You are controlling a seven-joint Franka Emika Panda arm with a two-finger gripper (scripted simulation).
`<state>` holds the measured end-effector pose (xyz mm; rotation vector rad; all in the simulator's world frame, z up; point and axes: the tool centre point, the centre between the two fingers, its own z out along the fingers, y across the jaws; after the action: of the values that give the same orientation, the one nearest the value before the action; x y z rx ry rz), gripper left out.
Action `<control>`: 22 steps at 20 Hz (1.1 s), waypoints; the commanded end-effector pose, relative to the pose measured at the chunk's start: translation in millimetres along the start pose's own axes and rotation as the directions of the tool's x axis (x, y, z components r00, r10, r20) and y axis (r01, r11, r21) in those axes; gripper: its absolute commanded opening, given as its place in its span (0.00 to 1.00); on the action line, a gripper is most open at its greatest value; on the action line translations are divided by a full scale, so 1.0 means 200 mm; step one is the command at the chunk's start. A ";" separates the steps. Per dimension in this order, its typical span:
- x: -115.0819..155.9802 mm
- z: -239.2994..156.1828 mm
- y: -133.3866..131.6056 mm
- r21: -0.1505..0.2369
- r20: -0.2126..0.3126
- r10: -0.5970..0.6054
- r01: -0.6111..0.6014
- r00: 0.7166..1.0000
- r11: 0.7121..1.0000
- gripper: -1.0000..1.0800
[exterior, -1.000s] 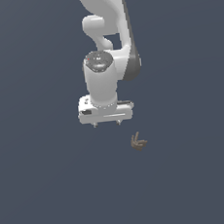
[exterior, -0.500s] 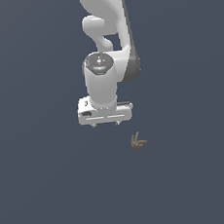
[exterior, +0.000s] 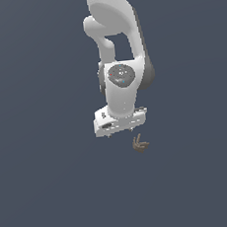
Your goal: Pick up the object and move it to a goal position.
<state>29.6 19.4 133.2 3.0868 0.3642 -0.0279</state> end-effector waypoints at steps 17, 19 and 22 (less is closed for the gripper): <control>0.20 0.19 -0.39 0.023 -0.029 -0.308 0.309 0.951 0.951 0.96; 0.20 0.20 -0.39 0.023 -0.029 -0.308 0.309 0.951 0.951 0.96; 0.21 0.26 -0.39 0.023 -0.029 -0.310 0.310 0.950 0.950 0.96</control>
<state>51.1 103.7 84.4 3.0231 0.8521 0.0007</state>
